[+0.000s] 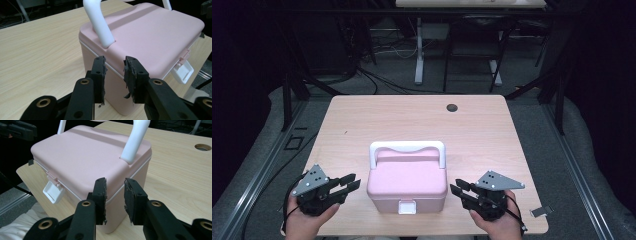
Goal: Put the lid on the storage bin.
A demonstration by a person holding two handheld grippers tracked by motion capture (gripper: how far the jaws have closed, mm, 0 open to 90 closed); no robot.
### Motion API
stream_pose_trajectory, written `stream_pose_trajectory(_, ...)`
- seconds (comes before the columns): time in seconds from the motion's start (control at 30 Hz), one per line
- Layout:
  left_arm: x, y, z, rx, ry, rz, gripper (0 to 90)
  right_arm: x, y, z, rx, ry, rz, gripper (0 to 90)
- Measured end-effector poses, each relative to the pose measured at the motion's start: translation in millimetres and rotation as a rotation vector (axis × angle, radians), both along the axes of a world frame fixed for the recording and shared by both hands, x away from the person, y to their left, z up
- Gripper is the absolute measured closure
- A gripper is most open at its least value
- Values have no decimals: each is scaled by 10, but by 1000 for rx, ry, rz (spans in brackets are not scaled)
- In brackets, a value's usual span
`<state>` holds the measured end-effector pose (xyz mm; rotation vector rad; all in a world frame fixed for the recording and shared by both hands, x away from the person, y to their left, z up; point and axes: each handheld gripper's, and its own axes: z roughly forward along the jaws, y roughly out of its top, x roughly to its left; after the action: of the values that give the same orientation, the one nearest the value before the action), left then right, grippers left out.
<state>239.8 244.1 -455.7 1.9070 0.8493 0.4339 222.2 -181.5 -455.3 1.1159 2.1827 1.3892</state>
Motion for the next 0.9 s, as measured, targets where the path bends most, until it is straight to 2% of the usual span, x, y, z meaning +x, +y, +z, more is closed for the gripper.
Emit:
stream_pose_trajectory(0.17, 32, 19, -8, 5, 2, 8, 689, 15, -20, 8, 8, -2, -4, 694)
stream_pose_trajectory(0.33, 74, 42, -28, 13, 7, 27, 644, 67, -18, -26, 13, 2, -19, 618)
stream_pose_trajectory(0.53, 165, 72, -20, 4, 12, 60, 584, 142, -15, -13, 13, -7, -33, 540)
stream_pose_trajectory(0.63, 213, 89, -31, 6, 12, 77, 534, 180, 8, -12, -6, -26, -28, 488)
stream_pose_trajectory(0.73, 269, 108, -44, 9, 21, 86, 512, 213, 21, -12, -34, -32, -48, 460)
stream_pose_trajectory(0.83, 311, 135, -34, 10, 22, 101, 503, 287, -3, -5, -23, -28, -79, 445)
stream_pose_trajectory(0.87, 339, 154, -21, 11, 24, 108, 502, 315, -19, -4, -1, -19, -63, 445)
stream_pose_trajectory(0.9, 356, 163, -14, 12, 23, 109, 501, 360, -37, 8, 1, -18, -86, 443)
